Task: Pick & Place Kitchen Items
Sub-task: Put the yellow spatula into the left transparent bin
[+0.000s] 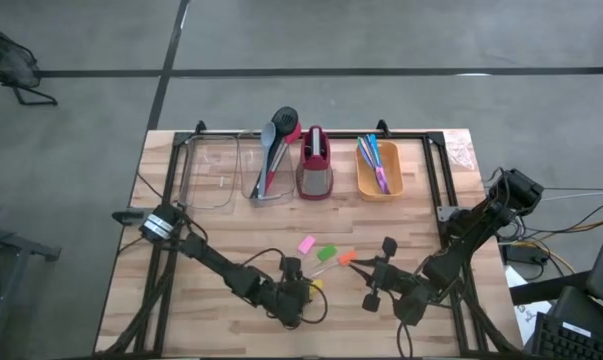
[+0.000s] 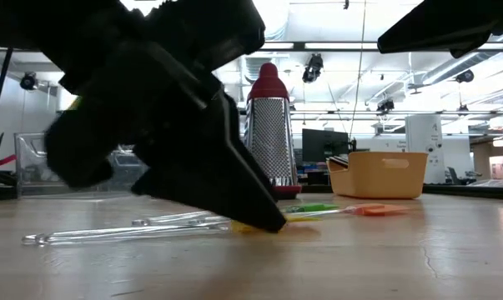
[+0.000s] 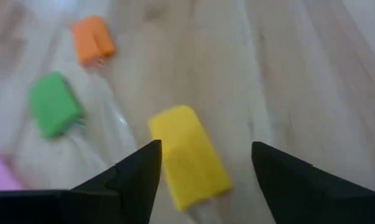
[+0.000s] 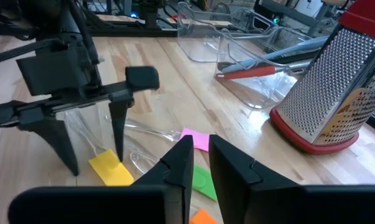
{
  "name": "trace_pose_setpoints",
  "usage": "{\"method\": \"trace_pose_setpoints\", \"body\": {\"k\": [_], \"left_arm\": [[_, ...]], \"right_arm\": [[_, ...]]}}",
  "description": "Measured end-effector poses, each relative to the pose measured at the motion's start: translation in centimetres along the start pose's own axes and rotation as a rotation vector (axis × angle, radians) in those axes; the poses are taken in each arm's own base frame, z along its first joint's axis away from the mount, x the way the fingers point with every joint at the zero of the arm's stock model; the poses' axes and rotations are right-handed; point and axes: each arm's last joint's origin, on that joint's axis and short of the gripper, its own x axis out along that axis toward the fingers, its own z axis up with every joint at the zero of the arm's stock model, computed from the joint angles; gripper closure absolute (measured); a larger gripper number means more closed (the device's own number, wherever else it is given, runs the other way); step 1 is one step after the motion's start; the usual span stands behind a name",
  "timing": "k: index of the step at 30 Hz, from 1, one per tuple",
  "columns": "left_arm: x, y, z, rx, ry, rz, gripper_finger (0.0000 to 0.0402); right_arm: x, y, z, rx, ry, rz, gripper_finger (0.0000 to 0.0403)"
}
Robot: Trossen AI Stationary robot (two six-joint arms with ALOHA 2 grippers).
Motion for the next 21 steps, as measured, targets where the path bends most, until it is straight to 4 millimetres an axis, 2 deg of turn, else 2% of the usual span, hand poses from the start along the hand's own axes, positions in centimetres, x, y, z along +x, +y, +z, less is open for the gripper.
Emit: {"method": "trace_pose_setpoints", "body": {"k": [6, 13, 21], "left_arm": [[0.2, 0.5, -0.5, -0.088, 0.015, 0.03, 0.0139], [0.6, 1.1, -1.2, -0.107, 0.033, 0.052, 0.0143], [3.2, 1.6, -3.7, -0.137, 0.133, 0.026, 0.0157]], "right_arm": [[0.0, 0.0, 0.0, 0.002, 0.0, 0.0, 0.0337], [0.0, 0.0, 0.0, 0.005, 0.0, 0.0, 0.033], [0.0, 0.0, 0.0, 0.004, 0.0, 0.0, 0.0347]]}}
